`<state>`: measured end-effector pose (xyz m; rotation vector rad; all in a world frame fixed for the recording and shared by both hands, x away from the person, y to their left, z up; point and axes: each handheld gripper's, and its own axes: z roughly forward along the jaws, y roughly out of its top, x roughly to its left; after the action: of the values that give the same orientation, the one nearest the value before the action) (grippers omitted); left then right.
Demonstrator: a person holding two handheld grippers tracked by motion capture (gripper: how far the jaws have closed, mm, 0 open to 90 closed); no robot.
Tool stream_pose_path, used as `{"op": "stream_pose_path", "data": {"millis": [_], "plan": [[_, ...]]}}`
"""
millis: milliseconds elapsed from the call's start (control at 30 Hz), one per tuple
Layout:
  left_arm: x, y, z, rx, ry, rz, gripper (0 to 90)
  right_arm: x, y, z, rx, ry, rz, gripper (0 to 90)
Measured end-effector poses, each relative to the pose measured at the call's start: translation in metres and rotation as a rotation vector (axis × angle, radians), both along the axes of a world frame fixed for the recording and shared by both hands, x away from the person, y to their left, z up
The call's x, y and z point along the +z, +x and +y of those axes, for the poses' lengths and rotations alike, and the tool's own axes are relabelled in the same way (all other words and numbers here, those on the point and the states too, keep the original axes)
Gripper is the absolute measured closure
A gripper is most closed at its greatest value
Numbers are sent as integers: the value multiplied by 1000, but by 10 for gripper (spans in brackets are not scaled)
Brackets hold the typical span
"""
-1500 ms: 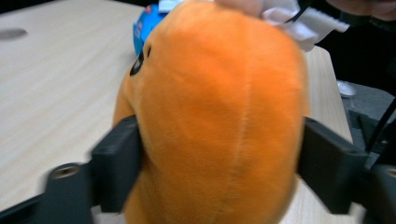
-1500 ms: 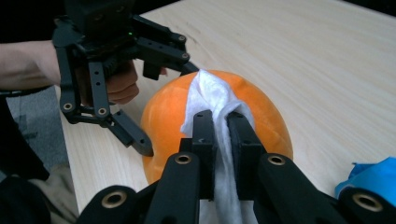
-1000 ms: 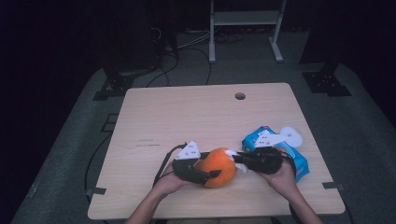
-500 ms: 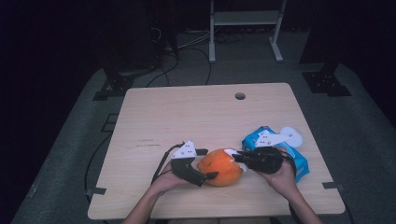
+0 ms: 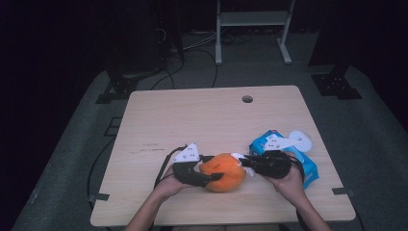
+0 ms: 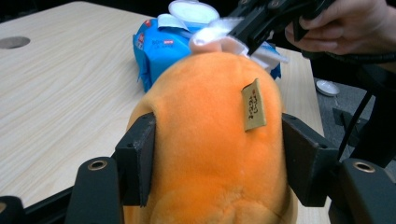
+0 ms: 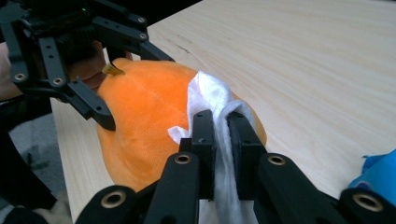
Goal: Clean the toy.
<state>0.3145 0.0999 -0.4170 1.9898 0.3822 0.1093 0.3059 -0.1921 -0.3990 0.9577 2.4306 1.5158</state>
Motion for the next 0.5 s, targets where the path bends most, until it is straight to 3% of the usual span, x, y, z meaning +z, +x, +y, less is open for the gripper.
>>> {"op": "stream_pose_path", "data": {"millis": [67, 133, 267, 400, 500], "plan": [[-5, 0, -4, 12, 32, 12, 356, 0, -2, 4, 2, -12, -4, 820], [-7, 0, -7, 13, 30, 16, 352, 3, -7, 12, 37, -1, -11, 820], [-7, 0, -8, 19, 40, -1, 294, 9, -15, 28, 62, -52, -72, 819], [-14, 5, -1, -1, -13, -8, 165, -1, -7, 21, 37, -48, -43, 818], [-19, 9, 2, -10, -25, -3, 102, -4, -3, 13, 9, -42, -30, 817]]}}
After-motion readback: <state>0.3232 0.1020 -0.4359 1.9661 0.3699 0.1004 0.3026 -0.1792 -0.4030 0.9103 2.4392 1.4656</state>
